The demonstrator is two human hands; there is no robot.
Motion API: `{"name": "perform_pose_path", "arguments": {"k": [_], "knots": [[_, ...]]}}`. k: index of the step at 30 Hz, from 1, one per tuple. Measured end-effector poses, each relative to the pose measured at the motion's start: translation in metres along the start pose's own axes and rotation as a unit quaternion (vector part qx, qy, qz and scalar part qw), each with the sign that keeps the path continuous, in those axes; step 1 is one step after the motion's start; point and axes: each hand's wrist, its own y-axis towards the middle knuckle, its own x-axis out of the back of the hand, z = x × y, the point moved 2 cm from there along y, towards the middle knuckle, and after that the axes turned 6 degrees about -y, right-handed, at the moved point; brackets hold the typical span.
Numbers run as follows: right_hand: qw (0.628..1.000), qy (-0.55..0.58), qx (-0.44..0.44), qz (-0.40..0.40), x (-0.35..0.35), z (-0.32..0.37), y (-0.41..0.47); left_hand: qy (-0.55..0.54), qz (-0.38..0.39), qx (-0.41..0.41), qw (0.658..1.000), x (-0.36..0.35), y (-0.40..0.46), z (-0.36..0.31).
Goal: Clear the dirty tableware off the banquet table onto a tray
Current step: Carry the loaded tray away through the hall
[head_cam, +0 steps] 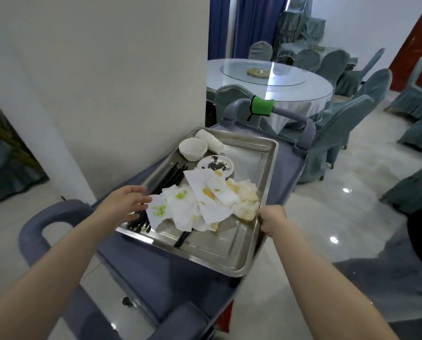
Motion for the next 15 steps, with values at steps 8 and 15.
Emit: {"name": "perform_pose_path", "arguments": {"k": [8,15], "knots": [[0.961,0.155,-0.109,0.201,-0.032,-0.002,-0.04,-0.052,-0.01,-0.007,0.999,0.022,-0.032,0.02],[0.95,0.14,-0.145,0.238,-0.024,-0.023,-0.027,-0.059,0.014,0.005,0.998,0.004,-0.032,0.024]]}}
